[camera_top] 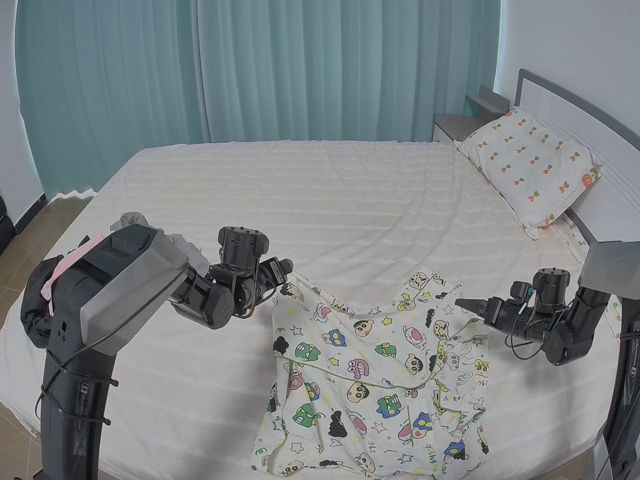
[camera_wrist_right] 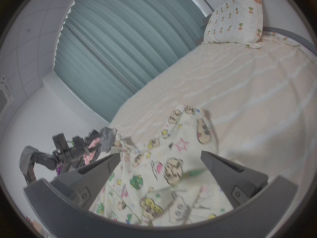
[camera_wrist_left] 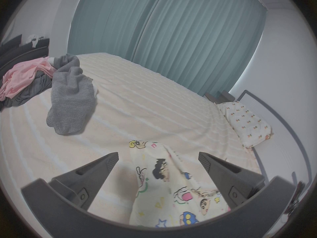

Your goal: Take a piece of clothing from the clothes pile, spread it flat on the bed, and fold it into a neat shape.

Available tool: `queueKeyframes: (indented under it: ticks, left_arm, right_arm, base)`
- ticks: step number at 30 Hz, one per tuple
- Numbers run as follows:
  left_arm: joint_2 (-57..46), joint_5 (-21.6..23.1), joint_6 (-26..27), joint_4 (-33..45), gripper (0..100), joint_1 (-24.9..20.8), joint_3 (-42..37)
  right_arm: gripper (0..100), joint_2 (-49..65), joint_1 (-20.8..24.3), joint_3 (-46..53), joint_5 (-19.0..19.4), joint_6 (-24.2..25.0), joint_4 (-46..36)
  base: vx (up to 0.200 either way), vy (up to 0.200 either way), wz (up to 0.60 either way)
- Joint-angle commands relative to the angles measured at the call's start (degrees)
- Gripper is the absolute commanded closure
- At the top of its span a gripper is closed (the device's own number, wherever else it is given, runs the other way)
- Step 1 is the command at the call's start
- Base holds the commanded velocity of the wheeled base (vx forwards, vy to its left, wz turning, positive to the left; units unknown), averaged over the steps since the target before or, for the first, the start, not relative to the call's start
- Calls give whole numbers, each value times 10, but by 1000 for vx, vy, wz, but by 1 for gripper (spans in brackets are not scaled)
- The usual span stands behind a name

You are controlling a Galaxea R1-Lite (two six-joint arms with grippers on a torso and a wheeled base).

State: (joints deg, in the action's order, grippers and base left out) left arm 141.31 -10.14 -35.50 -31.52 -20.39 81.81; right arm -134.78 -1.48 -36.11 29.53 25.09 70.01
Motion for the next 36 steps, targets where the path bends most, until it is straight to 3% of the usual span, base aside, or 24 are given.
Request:
queueKeyframes:
  ticks: [1, 3, 4, 6, 14, 17, 22, 26, 31, 36]
  left_arm:
    - [-48, 28, -31, 9, 0, 7, -6]
    - [-60, 56, -48, 20, 0, 5, -13]
    - [-83, 97, -66, 39, 0, 3, -26]
    - [-101, 115, -70, 44, 0, 1, -41]
    - [-140, 98, -93, 22, 0, -25, -114]
    - [-156, 101, -122, -6, 0, -36, -145]
    - [-159, 97, -122, -52, 0, -58, -195]
    - [-160, 96, -123, -82, 0, -71, -239]
    - [-169, 95, -124, -145, 0, -78, -314]
    - [-176, 93, -123, -196, 0, -78, -366]
  right_arm:
    - [0, 7, -17, 28, 4, -20, -41]
    - [0, 5, -17, 27, 4, -33, -65]
    - [0, 0, -19, 26, 4, -62, -83]
    - [0, -11, -21, 25, 2, -82, -87]
    - [0, 25, -59, 49, 11, -84, -80]
    - [0, 49, -77, 73, 28, -85, -81]
    - [0, 52, -91, 98, 62, -93, -81]
    - [0, 29, -68, 90, 69, -108, -81]
    - [0, 5, -4, 41, 63, -103, -97]
    - [0, -16, 11, -18, 64, -94, -131]
  base:
    - [0, 0, 0]
    - [0, 0, 0]
    - [0, 0, 0]
    - [0, 0, 0]
    - [0, 0, 0]
    - [0, 0, 0]
    - [0, 0, 0]
    - [0, 0, 0]
    - [0, 0, 0]
    - [0, 0, 0]
